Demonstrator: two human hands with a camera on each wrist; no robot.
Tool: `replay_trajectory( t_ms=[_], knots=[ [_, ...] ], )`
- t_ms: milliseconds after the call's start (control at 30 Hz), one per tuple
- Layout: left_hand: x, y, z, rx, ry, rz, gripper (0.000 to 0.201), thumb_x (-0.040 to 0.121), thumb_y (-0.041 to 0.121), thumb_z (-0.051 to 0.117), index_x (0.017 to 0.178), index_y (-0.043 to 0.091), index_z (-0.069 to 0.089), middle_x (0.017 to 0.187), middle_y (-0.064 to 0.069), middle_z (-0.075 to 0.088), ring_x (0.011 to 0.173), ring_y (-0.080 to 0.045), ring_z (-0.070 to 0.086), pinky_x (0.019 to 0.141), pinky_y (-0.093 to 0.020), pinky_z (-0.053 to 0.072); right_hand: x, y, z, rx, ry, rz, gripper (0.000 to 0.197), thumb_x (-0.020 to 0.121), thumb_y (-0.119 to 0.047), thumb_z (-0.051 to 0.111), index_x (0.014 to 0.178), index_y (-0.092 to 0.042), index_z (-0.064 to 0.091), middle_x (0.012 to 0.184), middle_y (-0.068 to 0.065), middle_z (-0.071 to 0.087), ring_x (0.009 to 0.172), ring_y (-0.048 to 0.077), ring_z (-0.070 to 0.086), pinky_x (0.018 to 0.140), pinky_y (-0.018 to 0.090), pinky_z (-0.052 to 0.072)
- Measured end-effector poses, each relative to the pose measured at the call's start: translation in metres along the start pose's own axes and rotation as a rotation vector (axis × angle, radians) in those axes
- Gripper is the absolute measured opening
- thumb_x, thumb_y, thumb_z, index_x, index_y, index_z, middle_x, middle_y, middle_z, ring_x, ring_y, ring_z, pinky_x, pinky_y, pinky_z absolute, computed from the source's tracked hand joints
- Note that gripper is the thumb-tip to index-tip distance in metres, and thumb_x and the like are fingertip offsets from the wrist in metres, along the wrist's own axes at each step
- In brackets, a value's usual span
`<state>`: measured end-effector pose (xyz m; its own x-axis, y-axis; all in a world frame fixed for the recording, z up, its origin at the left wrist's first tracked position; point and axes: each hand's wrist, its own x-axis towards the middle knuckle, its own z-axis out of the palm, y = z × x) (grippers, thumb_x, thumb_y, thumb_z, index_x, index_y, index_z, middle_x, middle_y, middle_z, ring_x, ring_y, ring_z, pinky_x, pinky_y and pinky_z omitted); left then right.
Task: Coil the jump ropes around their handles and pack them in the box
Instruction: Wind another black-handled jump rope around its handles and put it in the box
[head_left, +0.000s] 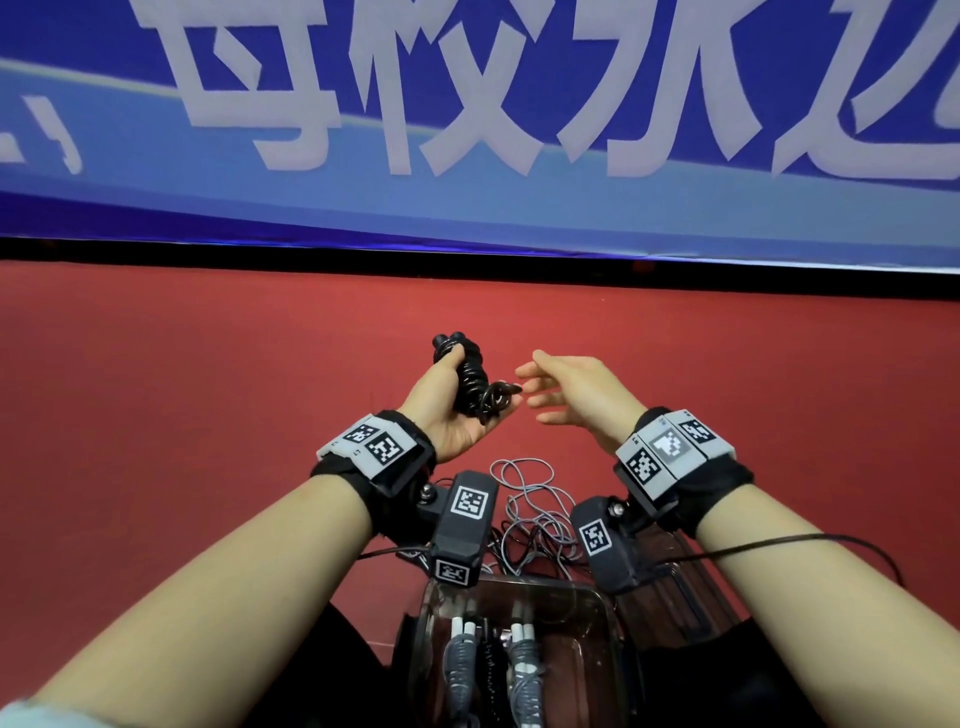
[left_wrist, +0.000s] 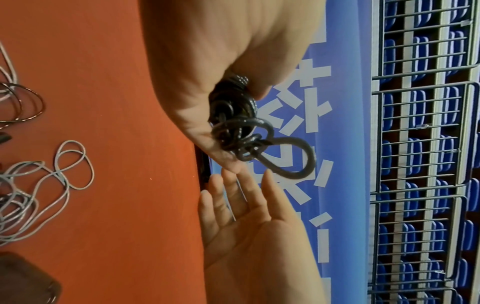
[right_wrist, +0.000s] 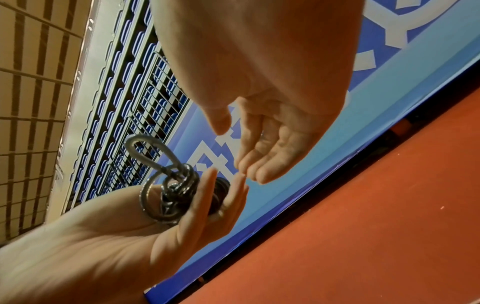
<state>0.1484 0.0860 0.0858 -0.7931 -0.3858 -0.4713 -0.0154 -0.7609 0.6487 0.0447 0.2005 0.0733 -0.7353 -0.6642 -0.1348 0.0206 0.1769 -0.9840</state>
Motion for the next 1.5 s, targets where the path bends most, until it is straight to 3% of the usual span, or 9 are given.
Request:
replay_trajectory(
  t_ms=[267, 400, 500, 667, 767, 967, 1100, 1267, 1500],
  knots=[
    [-0.010, -0.009, 0.004, 0.215, -0.148, -0.160, 0.039, 0.101, 0.040, 0.045, 0.115, 0.005, 0.054, 0.099, -0.021, 0.065, 0.085, -0.033, 0.065, 0.059, -0.043, 0.059, -0.003, 0.013, 0.002, -0.042, -0.095, 0.151, 0.040, 0.093, -0.051, 0.053, 0.098, -0.015, 0.070, 0.086, -0.004, 0.072, 0.073, 0.009, 0.060, 0.068, 0.025, 0.043],
    [-0.009, -0.013, 0.003, 0.283, -0.149, -0.197, 0.045, 0.100, 0.040, 0.048, 0.125, 0.003, 0.048, 0.101, -0.021, 0.064, 0.084, -0.035, 0.069, 0.061, -0.050, 0.060, 0.000, 0.022, 0.003, -0.138, -0.144, 0.193, 0.046, 0.087, -0.051, 0.063, 0.108, -0.011, 0.070, 0.104, 0.003, 0.074, 0.092, 0.017, 0.066, 0.078, 0.034, 0.045],
    [-0.006, -0.016, 0.000, 0.368, -0.092, -0.207, 0.046, 0.099, 0.043, 0.048, 0.123, 0.003, 0.050, 0.111, -0.020, 0.060, 0.093, -0.034, 0.066, 0.074, -0.051, 0.057, -0.002, 0.027, 0.006, -0.060, -0.129, 0.236, 0.044, 0.090, -0.040, 0.063, 0.114, -0.004, 0.067, 0.099, 0.005, 0.069, 0.076, 0.013, 0.062, 0.055, 0.023, 0.044],
    [0.012, -0.022, -0.013, 0.797, 0.135, -0.078, 0.055, 0.098, 0.052, 0.042, 0.128, 0.007, 0.050, 0.109, -0.011, 0.050, 0.097, -0.026, 0.052, 0.081, -0.040, 0.047, -0.002, 0.040, 0.010, -0.005, -0.075, 0.325, 0.043, 0.091, -0.034, 0.064, 0.118, -0.002, 0.063, 0.108, 0.011, 0.071, 0.086, 0.019, 0.066, 0.071, 0.029, 0.054],
    [0.028, -0.027, -0.028, 0.915, 0.252, 0.023, 0.057, 0.100, 0.047, 0.041, 0.138, 0.005, 0.042, 0.127, -0.016, 0.052, 0.110, -0.030, 0.053, 0.088, -0.041, 0.047, -0.011, 0.054, 0.011, -0.109, -0.064, 0.400, 0.034, 0.092, -0.034, 0.062, 0.108, -0.003, 0.062, 0.086, 0.006, 0.067, 0.065, 0.014, 0.062, 0.056, 0.023, 0.052],
    [0.045, -0.052, -0.044, 0.878, 0.297, 0.064, 0.044, 0.100, 0.033, 0.045, 0.124, -0.003, 0.051, 0.096, -0.015, 0.055, 0.072, -0.025, 0.054, 0.063, -0.033, 0.047, -0.033, 0.110, 0.010, -0.323, -0.053, 0.538, 0.030, 0.092, -0.030, 0.063, 0.074, -0.009, 0.050, 0.065, 0.006, 0.050, 0.052, 0.016, 0.047, 0.042, 0.022, 0.041],
    [0.059, -0.085, -0.061, 0.841, 0.341, 0.028, 0.050, 0.097, 0.025, 0.047, 0.134, -0.009, 0.046, 0.091, -0.018, 0.055, 0.054, -0.023, 0.046, 0.056, -0.028, 0.042, -0.050, 0.158, 0.015, -0.403, -0.033, 0.661, 0.030, 0.090, -0.030, 0.068, 0.095, -0.005, 0.052, 0.066, 0.007, 0.053, 0.050, 0.015, 0.049, 0.038, 0.020, 0.044],
    [0.110, -0.135, -0.111, 0.875, 0.409, -0.056, 0.075, 0.068, 0.035, 0.051, 0.126, -0.012, 0.053, 0.124, -0.033, 0.058, 0.112, -0.050, 0.059, 0.099, -0.061, 0.046, -0.067, 0.201, 0.021, -0.428, -0.070, 0.746, 0.029, 0.089, -0.024, 0.069, 0.097, -0.002, 0.053, 0.063, 0.007, 0.050, 0.049, 0.016, 0.048, 0.040, 0.024, 0.043],
    [0.119, -0.156, -0.139, 0.817, 0.482, -0.070, 0.070, 0.065, 0.031, 0.051, 0.118, -0.013, 0.058, 0.112, -0.028, 0.067, 0.105, -0.040, 0.066, 0.097, -0.050, 0.051, -0.071, 0.242, 0.020, -0.535, -0.130, 0.865, 0.032, 0.085, -0.028, 0.072, 0.069, -0.010, 0.051, 0.062, 0.008, 0.050, 0.051, 0.020, 0.047, 0.068, 0.035, 0.047]
  ],
)
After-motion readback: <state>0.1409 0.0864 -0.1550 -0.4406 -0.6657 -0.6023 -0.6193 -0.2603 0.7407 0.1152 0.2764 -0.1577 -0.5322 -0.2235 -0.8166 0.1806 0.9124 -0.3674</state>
